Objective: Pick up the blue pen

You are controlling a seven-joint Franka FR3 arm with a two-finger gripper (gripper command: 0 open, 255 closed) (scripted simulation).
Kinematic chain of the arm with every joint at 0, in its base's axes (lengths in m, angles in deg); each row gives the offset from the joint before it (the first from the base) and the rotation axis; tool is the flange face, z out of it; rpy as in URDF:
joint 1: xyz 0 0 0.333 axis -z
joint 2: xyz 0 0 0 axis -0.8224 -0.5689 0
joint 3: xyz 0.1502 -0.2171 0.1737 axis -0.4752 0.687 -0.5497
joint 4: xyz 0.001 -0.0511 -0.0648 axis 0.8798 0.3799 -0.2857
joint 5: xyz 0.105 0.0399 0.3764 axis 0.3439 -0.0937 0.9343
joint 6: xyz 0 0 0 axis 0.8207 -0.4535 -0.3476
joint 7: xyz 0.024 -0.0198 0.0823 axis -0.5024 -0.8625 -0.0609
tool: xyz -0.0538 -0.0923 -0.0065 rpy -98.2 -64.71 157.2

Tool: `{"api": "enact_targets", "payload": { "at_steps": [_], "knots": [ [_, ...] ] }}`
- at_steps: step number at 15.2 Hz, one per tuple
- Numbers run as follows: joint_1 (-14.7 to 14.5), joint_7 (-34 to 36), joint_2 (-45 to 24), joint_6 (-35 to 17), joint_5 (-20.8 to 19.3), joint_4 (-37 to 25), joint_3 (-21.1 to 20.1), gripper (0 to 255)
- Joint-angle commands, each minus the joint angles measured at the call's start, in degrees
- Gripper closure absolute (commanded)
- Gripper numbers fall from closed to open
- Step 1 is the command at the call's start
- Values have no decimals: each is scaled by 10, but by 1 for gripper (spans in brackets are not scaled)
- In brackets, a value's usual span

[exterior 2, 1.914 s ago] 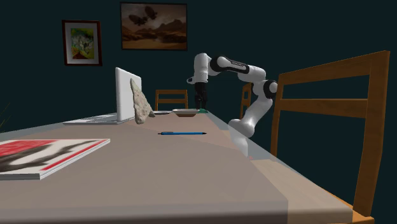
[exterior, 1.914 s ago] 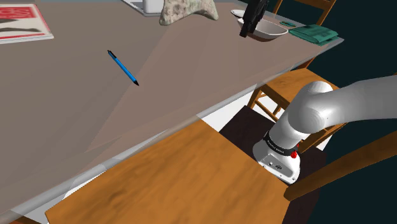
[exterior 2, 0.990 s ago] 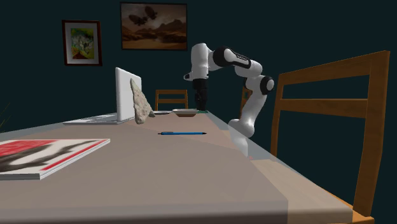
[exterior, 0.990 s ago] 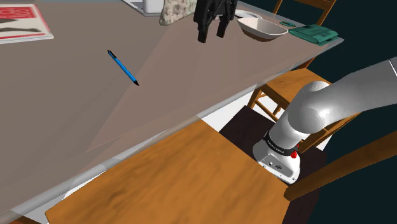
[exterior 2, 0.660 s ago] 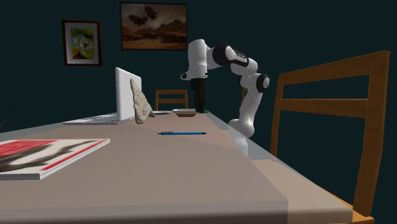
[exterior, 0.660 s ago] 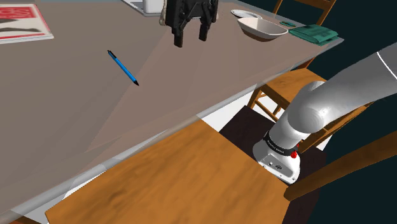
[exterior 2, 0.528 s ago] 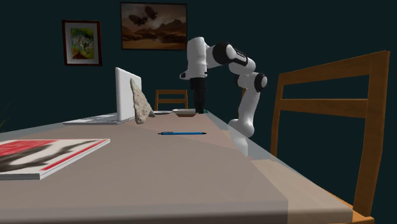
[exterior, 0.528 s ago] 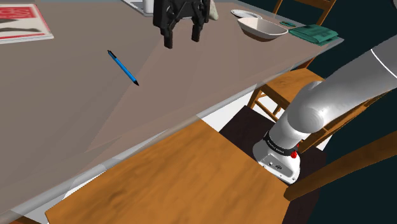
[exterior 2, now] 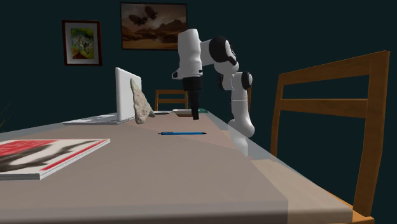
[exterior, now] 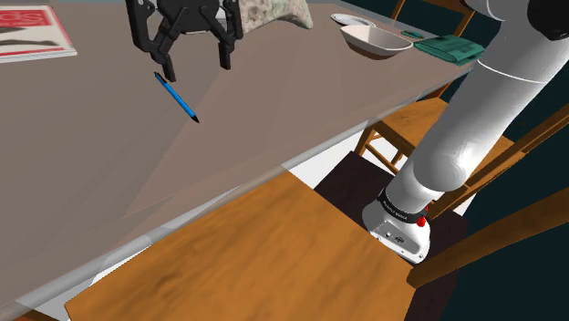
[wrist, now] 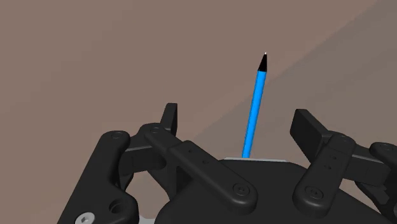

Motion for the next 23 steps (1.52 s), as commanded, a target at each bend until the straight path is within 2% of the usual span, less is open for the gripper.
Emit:
{"api": "enact_targets", "payload": {
  "at_steps": [1, 2, 11, 12, 21, 23],
  "knots": [
    [-28, 57, -72, 20, -47, -69, -17, 0],
    [-40, 69, -90, 26, -58, -87, -17, 0],
    [-28, 59, -70, -39, -44, -7, -12, 0],
    [-29, 59, -72, -39, -46, -8, -12, 255],
    [-28, 59, -70, -39, -45, -7, -12, 255],
    [-31, 61, -74, -22, -47, -26, -12, 255]
  ]
}}
